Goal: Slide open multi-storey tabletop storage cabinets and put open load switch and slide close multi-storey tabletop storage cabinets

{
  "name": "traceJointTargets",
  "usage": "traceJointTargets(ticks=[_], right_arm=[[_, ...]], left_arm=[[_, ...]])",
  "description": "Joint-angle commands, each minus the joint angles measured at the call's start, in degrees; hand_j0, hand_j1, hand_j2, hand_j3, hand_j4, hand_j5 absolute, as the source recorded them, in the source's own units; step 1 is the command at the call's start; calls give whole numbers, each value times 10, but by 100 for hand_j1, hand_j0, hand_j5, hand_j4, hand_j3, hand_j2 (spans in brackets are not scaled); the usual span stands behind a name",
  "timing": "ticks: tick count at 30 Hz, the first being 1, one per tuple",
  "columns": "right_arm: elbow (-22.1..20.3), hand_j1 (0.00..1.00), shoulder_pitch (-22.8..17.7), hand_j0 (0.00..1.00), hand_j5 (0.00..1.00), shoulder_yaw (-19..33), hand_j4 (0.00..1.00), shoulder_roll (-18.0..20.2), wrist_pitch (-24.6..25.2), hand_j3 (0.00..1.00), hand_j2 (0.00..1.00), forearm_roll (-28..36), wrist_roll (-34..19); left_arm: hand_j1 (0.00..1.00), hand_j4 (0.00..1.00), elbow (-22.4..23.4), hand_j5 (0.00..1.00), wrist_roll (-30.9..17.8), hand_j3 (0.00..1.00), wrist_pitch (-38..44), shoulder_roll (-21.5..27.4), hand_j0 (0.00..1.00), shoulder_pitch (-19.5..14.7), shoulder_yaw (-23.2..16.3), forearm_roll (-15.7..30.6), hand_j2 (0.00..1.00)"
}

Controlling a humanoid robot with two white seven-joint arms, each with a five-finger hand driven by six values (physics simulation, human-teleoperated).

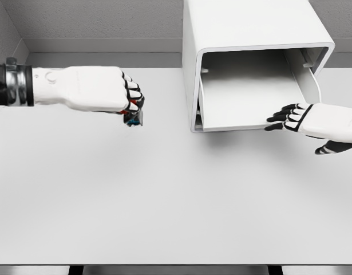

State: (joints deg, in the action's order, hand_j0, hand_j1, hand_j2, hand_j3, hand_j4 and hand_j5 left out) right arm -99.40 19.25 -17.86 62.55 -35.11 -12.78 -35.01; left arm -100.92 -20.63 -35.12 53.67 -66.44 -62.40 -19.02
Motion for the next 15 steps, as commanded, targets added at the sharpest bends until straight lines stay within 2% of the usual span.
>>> traceJointTargets(ticks=[1, 5, 9, 12, 15], right_arm=[[-2, 100, 0, 100, 100, 1, 100, 4, 1, 100, 100, 3, 0], [-7, 100, -30, 100, 100, 34, 100, 8, 1, 100, 100, 3, 0], [-6, 100, -30, 100, 100, 50, 100, 9, 1, 100, 100, 20, 0], [-6, 100, -30, 100, 100, 59, 100, 10, 1, 100, 100, 34, 0], [-6, 100, -30, 100, 100, 76, 100, 10, 1, 100, 100, 77, 0]], left_arm=[[30, 30, 0, 30, 1, 30, 1, -36, 30, -2, 3, 14, 30], [30, 30, 1, 30, 1, 30, 1, -70, 30, -34, 3, 15, 30], [30, 30, 2, 30, 0, 30, 1, -101, 30, -57, 3, 16, 30], [30, 30, 2, 30, 0, 30, 1, -103, 30, -69, 3, 16, 30], [30, 30, 2, 30, 0, 30, 1, -111, 30, -75, 6, 16, 30]])
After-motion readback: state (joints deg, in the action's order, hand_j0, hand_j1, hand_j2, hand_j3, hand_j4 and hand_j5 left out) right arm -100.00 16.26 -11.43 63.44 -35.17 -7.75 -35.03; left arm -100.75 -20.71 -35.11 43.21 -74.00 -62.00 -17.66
